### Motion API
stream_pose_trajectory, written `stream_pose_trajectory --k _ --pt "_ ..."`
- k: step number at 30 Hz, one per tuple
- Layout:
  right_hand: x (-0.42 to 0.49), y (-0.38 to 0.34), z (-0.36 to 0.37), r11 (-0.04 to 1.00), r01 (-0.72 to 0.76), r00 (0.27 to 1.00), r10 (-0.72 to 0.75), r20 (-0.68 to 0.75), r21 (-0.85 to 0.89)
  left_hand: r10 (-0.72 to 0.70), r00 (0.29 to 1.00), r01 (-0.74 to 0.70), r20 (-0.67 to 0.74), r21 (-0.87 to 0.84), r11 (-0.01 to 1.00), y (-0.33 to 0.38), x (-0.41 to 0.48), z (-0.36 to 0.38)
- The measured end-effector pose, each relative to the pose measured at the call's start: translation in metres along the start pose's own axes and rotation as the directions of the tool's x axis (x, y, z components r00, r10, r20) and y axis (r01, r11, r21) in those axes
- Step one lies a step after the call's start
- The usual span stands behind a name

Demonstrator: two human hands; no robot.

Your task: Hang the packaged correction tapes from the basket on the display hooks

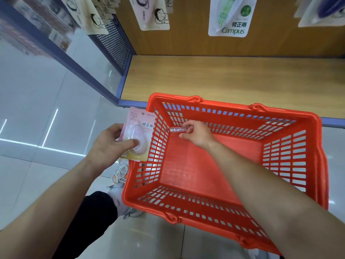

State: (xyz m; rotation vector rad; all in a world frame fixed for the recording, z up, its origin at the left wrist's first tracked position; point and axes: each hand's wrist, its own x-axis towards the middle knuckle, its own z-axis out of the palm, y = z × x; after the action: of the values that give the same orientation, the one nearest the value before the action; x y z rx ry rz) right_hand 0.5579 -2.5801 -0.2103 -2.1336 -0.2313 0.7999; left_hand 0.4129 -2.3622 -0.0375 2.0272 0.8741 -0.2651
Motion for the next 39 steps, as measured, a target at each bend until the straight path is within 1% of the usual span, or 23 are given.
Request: stream_pose_trajectory --k 6,9,11,14,17,20,22,25,30,34,36,39 --pt "0.003 -0.008 0.010 0.985 0.013 0.992 -0.035 -0.124 -0.171 -0.004 1.000 0.004 0.005 -0.056 0.998 -0.003 0.008 0.003" --pt "0.000 -0.013 0.008 0.958 0.097 0.982 -0.136 -0.131 -0.271 -0.011 1.000 0.012 0.014 -0.075 0.997 -0.003 0.010 0.002" --pt "-0.008 -0.016 -0.001 0.945 0.152 0.972 -0.197 -0.131 -0.291 -0.015 1.000 0.017 0.017 -0.102 0.995 -0.002 0.012 0.003" --pt "-0.024 -0.016 -0.023 0.964 0.171 0.968 -0.202 -0.146 -0.203 -0.019 0.999 0.022 0.028 -0.113 0.993 0.003 0.012 0.003" --pt "-0.043 -0.015 -0.050 0.985 0.170 0.974 -0.173 -0.144 -0.033 -0.022 0.998 0.029 0.057 -0.131 0.991 0.010 0.007 0.004" --pt "-0.065 -0.024 -0.079 0.977 0.174 0.982 -0.162 -0.099 0.120 0.000 0.996 0.014 0.092 -0.152 0.988 0.027 -0.003 0.004" --pt "-0.085 -0.038 -0.099 0.961 0.200 0.980 -0.192 -0.060 0.192 0.038 0.991 -0.012 0.125 -0.198 0.980 0.045 -0.012 0.002" --pt "-0.117 -0.066 -0.132 0.935 0.195 0.980 -0.200 -0.014 0.297 0.099 0.981 -0.059 0.169 -0.228 0.972 0.082 -0.033 -0.006" --pt "-0.172 -0.114 -0.184 0.916 0.233 0.972 -0.225 -0.062 0.327 0.189 0.966 -0.131 0.176 -0.296 0.946 0.132 -0.078 -0.015" --pt "-0.223 -0.146 -0.217 0.903 0.281 0.959 -0.275 -0.065 0.326 0.288 0.938 -0.204 0.193 -0.364 0.909 0.161 -0.114 -0.013" --pt "-0.244 -0.153 -0.227 0.896 0.310 0.949 -0.311 -0.049 0.319 0.328 0.923 -0.221 0.199 -0.423 0.879 0.171 -0.129 -0.009" --pt "-0.260 -0.148 -0.231 0.883 0.318 0.945 -0.324 -0.041 0.346 0.366 0.910 -0.232 0.194 -0.493 0.839 0.180 -0.146 0.001"
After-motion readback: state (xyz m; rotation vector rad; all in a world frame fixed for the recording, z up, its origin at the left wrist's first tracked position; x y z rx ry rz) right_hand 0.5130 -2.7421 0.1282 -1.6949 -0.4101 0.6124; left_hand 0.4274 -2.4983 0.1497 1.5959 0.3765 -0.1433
